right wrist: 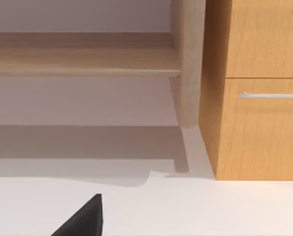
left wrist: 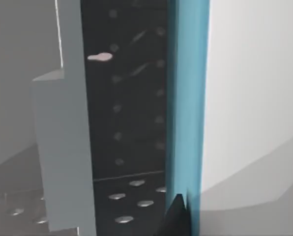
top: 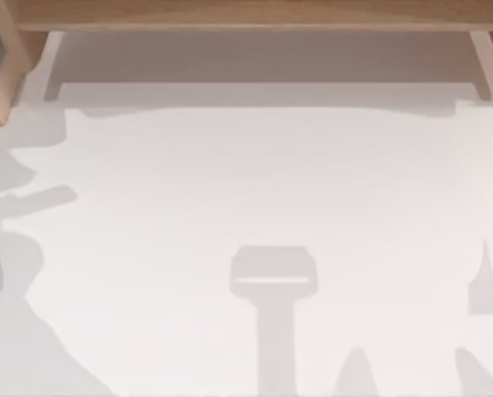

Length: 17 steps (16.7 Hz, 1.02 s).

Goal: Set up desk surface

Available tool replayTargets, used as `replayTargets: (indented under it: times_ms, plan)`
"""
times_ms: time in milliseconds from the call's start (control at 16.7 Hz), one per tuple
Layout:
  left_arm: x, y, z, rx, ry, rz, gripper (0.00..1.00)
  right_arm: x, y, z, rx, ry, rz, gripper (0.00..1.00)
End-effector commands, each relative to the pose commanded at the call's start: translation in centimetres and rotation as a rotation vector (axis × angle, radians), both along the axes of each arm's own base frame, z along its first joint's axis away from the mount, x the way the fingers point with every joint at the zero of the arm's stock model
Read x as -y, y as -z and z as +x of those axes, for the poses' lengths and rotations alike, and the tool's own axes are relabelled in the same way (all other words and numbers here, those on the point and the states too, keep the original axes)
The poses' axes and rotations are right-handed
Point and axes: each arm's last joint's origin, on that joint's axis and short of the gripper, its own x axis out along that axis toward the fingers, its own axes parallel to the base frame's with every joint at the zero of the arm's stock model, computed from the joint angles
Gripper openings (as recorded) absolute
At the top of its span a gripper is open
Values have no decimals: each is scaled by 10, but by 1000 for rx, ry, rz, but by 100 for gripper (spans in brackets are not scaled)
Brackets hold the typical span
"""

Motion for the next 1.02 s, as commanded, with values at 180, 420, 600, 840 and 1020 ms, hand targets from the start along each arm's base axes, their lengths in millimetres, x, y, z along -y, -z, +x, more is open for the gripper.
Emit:
replayTargets:
  times_ms: [180,420,600,840,1020]
  plan:
    - [1,2,4,-4,4,-2,0,0,0,0,0,0,0,100]
    - [1,2,4,-4,4,-2,15,0,0,0,0,0,0,100]
    - [1,2,4,-4,4,-2,38,0,0,0,0,0,0,100]
    - [1,2,4,-4,4,-2,68,0,0,0,0,0,0,100]
    - [1,2,4,-4,4,-2,90,0,0,0,0,0,0,100]
